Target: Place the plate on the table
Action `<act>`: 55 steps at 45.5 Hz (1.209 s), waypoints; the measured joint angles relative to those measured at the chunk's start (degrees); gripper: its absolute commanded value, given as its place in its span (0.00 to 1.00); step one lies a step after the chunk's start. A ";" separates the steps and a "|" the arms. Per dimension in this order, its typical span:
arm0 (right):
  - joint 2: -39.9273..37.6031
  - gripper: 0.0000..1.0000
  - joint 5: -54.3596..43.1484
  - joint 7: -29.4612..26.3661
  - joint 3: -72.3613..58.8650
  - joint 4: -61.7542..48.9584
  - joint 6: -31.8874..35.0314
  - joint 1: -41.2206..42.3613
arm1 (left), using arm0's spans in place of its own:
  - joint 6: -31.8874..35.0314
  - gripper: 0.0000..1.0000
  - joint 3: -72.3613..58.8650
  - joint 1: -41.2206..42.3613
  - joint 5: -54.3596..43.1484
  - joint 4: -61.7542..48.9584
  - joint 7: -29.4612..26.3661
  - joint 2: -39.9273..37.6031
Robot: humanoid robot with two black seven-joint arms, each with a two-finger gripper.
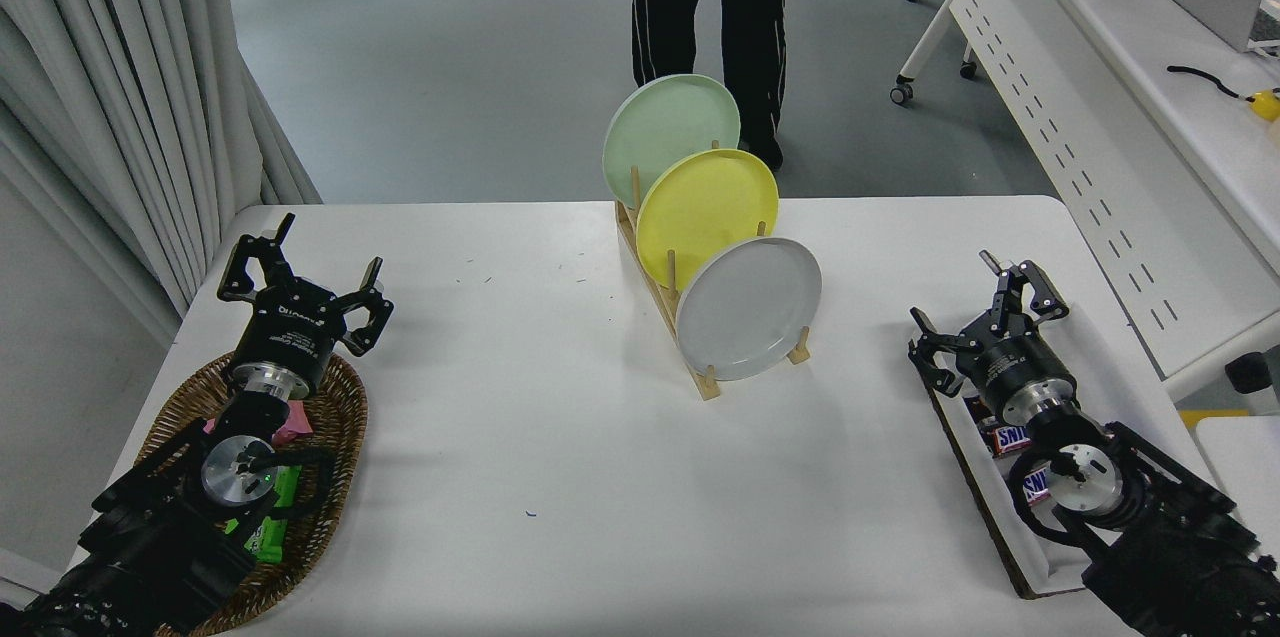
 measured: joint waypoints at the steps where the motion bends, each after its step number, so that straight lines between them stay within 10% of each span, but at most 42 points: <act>1: 0.01 1.00 0.01 0.01 -0.03 0.00 0.00 0.01 | 0.00 1.00 0.00 0.00 0.00 0.00 0.00 0.00; 55: -0.59 1.00 0.20 -0.07 -3.41 0.57 -1.86 2.24 | 0.00 1.00 0.09 0.00 0.00 0.00 -0.01 0.00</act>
